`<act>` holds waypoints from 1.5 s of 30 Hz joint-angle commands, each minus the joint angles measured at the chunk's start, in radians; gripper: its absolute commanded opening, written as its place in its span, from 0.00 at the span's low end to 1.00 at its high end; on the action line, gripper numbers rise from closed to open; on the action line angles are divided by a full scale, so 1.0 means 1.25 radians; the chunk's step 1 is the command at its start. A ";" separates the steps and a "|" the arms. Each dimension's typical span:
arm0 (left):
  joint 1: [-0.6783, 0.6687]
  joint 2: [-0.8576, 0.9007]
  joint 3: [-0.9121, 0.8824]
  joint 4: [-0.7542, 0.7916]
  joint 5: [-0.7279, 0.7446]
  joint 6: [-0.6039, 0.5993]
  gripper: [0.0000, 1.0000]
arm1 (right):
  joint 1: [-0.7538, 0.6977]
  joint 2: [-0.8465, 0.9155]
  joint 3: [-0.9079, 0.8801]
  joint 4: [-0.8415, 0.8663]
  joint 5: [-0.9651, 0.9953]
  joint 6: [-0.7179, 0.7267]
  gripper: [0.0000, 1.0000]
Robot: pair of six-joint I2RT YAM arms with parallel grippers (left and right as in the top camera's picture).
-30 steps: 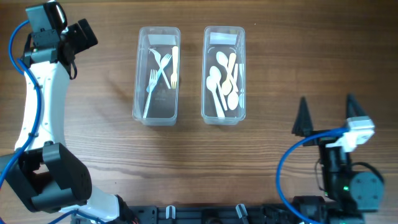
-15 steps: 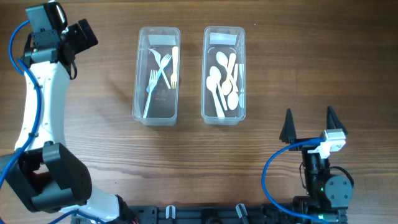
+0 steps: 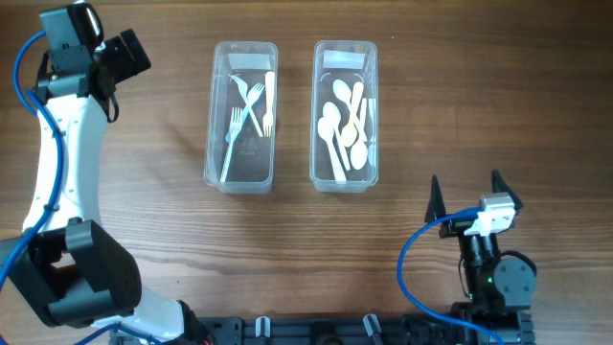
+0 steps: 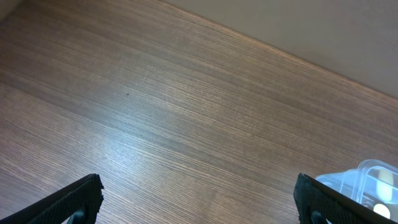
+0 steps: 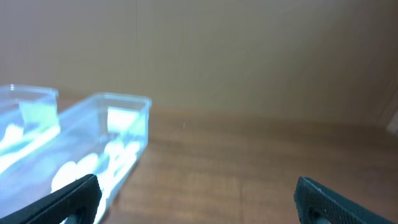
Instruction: Pack container
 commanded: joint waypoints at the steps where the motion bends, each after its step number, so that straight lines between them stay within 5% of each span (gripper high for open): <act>1: 0.005 -0.013 0.012 0.000 -0.010 0.001 1.00 | 0.002 0.001 -0.001 0.001 -0.006 -0.007 1.00; 33: 0.017 -0.027 0.012 -0.020 -0.041 0.001 1.00 | 0.002 0.009 -0.001 0.001 -0.006 -0.007 1.00; 38: 0.049 -0.130 0.012 -0.108 0.029 -0.071 1.00 | 0.002 0.009 -0.001 0.001 -0.006 -0.007 1.00; 45: 0.045 -0.457 0.011 -0.246 -0.019 -0.062 1.00 | 0.002 0.009 -0.001 0.001 -0.006 -0.006 1.00</act>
